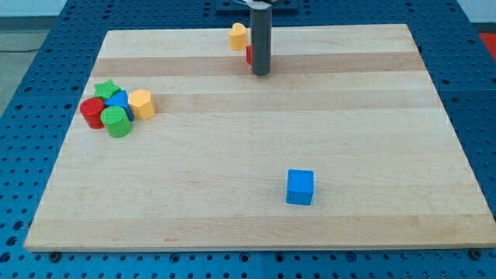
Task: Move your arm towards the blue cube
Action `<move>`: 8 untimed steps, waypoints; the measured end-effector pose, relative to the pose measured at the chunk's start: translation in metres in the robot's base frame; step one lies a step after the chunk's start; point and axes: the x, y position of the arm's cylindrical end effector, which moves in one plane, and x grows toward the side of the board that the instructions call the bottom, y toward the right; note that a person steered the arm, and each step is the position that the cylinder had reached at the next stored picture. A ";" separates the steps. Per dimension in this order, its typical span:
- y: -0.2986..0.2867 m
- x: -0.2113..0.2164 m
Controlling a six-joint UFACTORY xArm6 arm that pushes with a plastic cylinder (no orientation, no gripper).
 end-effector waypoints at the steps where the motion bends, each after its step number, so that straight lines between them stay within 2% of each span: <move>1: 0.000 -0.018; 4: 0.002 -0.049; 5: 0.029 -0.036; 6: 0.042 0.016; 8: -0.005 0.126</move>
